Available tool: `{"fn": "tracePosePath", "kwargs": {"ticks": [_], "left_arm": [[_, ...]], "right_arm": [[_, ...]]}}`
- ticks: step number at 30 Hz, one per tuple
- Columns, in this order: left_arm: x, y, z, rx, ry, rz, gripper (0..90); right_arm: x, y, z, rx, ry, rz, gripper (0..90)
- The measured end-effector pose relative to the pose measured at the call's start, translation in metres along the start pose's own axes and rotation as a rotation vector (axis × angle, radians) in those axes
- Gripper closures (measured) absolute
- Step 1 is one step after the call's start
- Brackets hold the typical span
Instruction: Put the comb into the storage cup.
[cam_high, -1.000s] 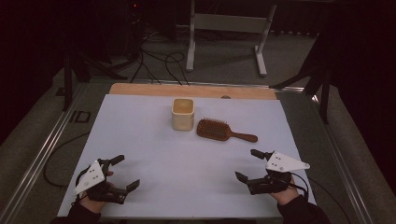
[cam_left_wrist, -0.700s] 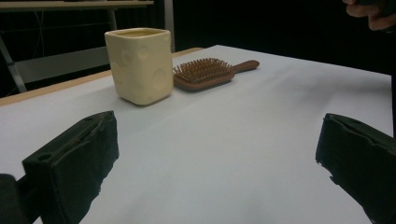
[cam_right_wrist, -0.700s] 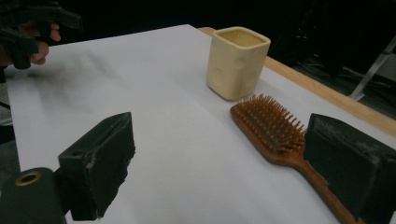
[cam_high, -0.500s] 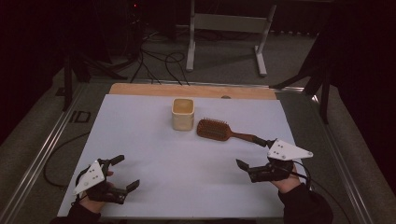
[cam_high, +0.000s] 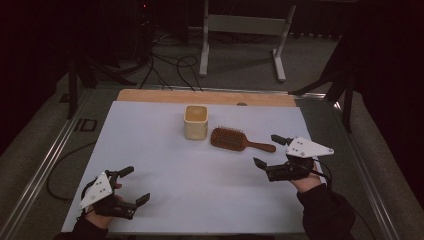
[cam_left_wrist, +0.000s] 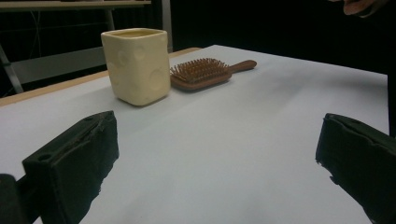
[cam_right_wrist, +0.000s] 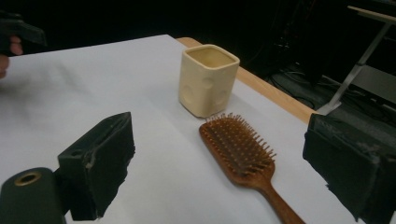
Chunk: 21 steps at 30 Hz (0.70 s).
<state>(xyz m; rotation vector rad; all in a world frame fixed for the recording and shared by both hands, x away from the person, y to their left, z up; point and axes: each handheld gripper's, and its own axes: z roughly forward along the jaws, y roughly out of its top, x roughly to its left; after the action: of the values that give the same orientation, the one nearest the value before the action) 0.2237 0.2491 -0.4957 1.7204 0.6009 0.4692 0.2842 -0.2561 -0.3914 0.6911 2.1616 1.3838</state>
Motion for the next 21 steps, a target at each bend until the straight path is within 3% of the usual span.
{"fn": "tracePosePath", "kwargs": {"ticks": [21], "left_arm": [[0.001, -0.001, 0.0, 0.002, -0.001, -0.002, 0.1]], "right_arm": [[-0.03, 0.007, 0.032, 0.035, -0.023, 0.004, 10.3]]}}
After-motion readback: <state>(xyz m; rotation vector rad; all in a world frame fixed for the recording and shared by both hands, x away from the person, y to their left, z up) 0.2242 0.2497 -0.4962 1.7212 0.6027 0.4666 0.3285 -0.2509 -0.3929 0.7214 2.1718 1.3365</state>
